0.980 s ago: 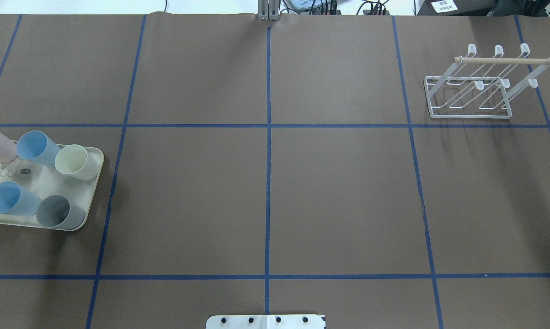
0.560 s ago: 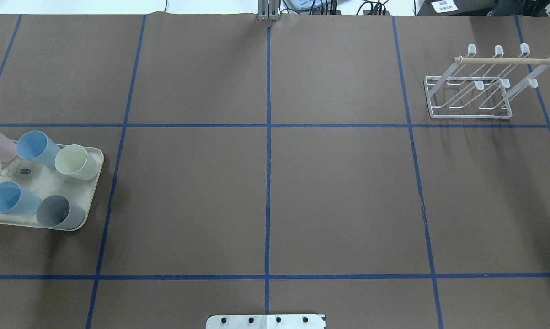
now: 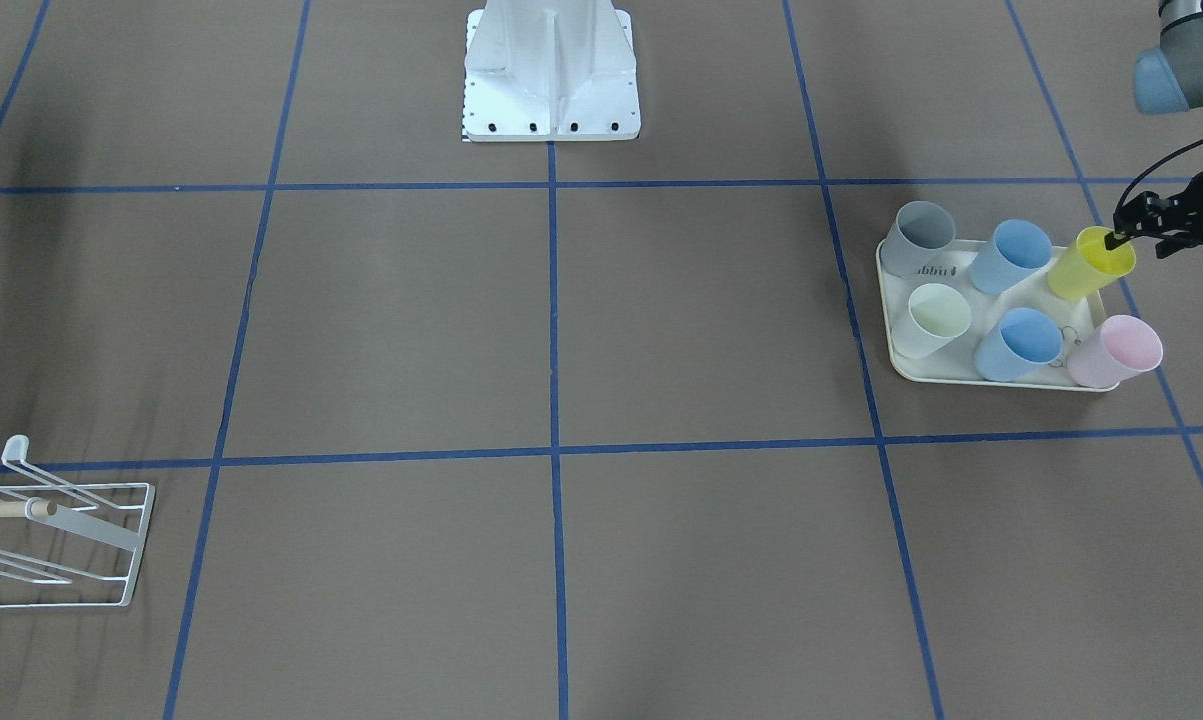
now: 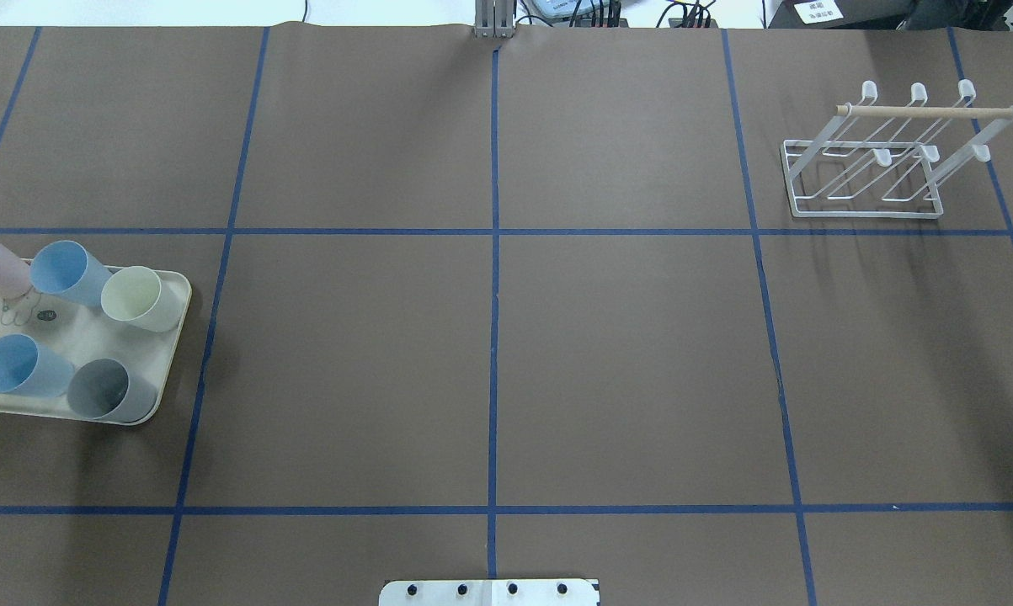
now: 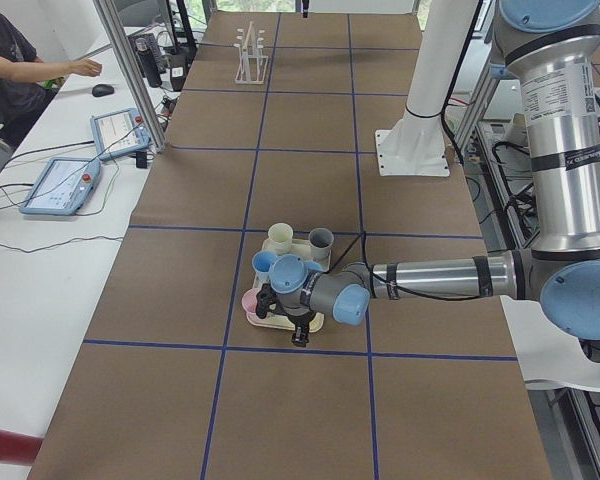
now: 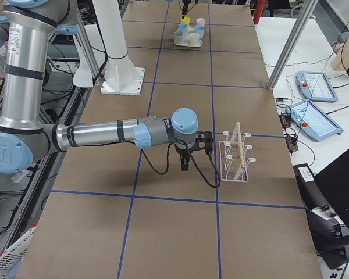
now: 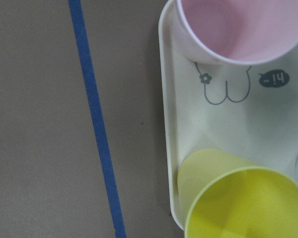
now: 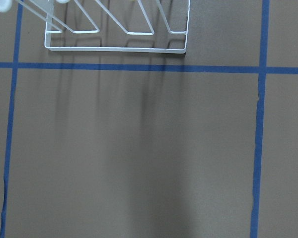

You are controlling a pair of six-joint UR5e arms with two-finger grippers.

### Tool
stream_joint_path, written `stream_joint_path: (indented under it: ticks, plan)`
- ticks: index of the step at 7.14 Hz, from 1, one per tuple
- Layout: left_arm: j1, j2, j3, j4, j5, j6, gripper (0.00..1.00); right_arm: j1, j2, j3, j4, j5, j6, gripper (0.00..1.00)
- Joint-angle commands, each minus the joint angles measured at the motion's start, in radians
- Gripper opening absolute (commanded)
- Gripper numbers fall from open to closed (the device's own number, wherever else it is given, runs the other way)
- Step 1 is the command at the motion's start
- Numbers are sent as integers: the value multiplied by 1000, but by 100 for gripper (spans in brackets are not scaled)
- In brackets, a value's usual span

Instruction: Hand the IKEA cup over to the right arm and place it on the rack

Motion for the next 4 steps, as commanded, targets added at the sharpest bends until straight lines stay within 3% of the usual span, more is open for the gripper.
stream_joint_path:
  ticks: [1, 4]
  plan:
    - [1, -13, 2, 0, -8, -5, 0, 0, -1, 0, -1, -2, 0, 99]
    - [-2, -24, -9, 3, -12, 4, 0, 0, -1, 0, 1, -4, 0, 99]
